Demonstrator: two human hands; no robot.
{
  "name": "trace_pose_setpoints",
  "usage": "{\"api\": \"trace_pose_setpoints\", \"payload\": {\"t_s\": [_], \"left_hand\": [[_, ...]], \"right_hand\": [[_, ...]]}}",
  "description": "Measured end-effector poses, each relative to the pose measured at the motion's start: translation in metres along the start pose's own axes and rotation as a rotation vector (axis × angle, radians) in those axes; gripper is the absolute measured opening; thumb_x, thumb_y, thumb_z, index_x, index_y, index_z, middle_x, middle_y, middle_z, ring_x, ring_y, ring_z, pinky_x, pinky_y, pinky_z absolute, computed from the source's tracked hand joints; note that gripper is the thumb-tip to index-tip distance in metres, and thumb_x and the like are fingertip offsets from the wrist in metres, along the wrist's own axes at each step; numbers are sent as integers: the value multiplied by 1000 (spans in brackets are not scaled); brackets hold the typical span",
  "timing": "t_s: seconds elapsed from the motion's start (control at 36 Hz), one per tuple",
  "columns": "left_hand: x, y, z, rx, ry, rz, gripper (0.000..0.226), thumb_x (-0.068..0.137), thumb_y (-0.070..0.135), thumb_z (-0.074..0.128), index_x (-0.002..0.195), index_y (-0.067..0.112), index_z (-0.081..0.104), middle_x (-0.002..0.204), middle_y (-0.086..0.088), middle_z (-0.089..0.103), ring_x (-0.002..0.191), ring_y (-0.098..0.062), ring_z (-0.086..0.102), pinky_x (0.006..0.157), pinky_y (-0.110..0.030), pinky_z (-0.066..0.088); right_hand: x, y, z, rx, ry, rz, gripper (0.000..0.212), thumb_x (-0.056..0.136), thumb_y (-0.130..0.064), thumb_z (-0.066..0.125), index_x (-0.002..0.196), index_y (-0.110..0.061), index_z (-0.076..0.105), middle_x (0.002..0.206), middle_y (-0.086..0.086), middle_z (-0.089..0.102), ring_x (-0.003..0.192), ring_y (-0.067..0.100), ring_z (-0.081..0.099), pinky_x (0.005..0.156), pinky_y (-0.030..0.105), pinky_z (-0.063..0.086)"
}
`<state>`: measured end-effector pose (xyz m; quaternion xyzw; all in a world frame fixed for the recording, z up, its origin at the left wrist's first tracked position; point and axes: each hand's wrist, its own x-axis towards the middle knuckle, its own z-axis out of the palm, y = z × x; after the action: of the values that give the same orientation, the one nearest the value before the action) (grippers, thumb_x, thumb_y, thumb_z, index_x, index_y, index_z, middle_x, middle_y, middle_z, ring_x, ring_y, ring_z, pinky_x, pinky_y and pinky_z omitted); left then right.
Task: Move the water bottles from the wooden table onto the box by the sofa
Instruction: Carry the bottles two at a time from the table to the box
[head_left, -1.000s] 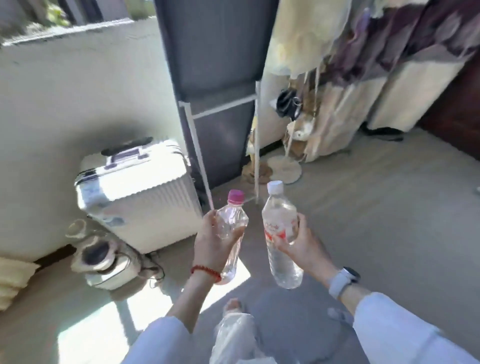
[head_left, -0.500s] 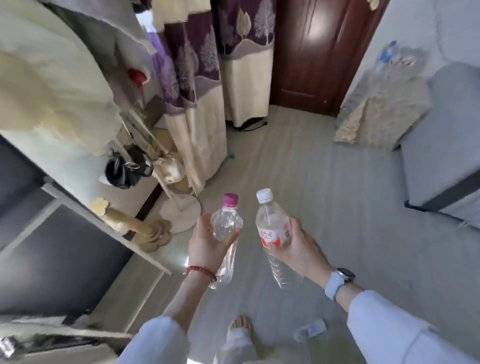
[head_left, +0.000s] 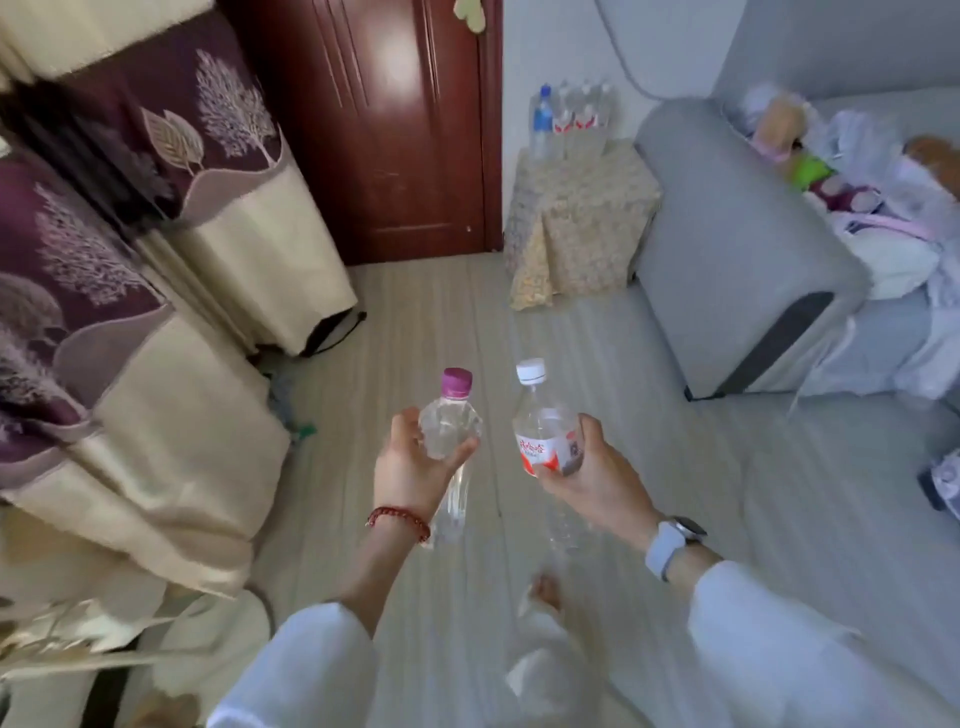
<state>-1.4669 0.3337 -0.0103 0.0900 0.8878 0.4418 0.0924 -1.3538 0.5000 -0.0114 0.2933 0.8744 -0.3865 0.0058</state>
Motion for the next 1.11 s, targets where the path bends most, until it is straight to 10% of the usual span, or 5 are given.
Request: {"api": "trace_pose_setpoints", "payload": {"t_s": [1.11], "left_hand": [[794,302,368,-39,-290,3,72,69,29,78,128,22,37,104,3,52,94,-16,51,82,-28,44]], "right_hand": [[857,37,-265,179,65,153,68,74,-28,74,124,-12,30,104,0,52,97,24,57,79,37,49]]}}
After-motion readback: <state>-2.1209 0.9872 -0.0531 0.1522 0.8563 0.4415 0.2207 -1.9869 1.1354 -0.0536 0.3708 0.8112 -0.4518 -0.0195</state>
